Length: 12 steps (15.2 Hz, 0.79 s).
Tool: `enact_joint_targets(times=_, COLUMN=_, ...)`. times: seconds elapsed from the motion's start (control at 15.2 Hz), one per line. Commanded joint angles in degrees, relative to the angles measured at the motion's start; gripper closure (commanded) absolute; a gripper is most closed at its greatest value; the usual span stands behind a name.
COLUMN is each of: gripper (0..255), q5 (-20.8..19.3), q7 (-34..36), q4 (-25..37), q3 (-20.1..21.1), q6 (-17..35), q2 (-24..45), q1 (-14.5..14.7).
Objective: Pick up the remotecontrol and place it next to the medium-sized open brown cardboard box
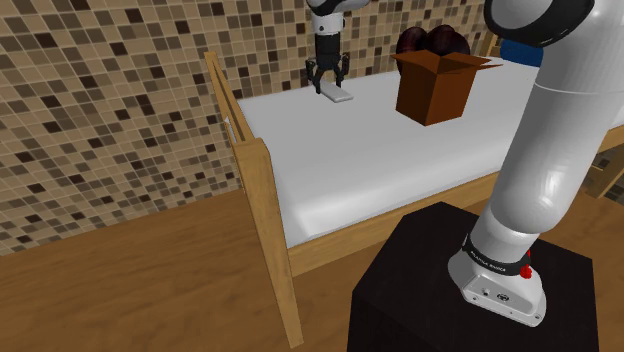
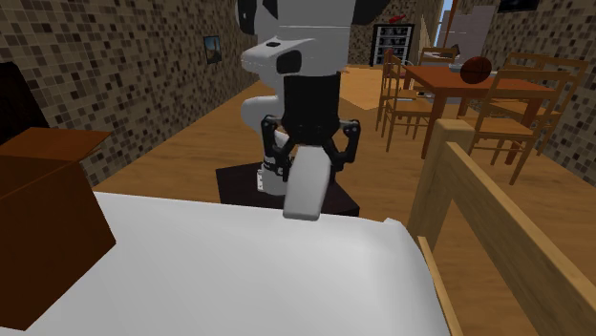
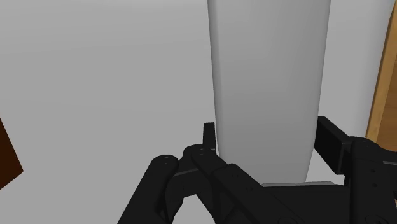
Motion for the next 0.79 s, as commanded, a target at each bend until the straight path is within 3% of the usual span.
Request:
enact_joint_targets(times=0.0, gripper=255, q5=0.01, q7=-0.02, q4=1.79, q3=-0.01, q6=-1.68, q2=0.12, q1=-0.01)
enact_joint_targets(times=0.73, gripper=255, q5=0.18, q7=-0.15, q4=12.98, q3=-0.07, q6=-10.89, q2=2.11, q1=-0.14)
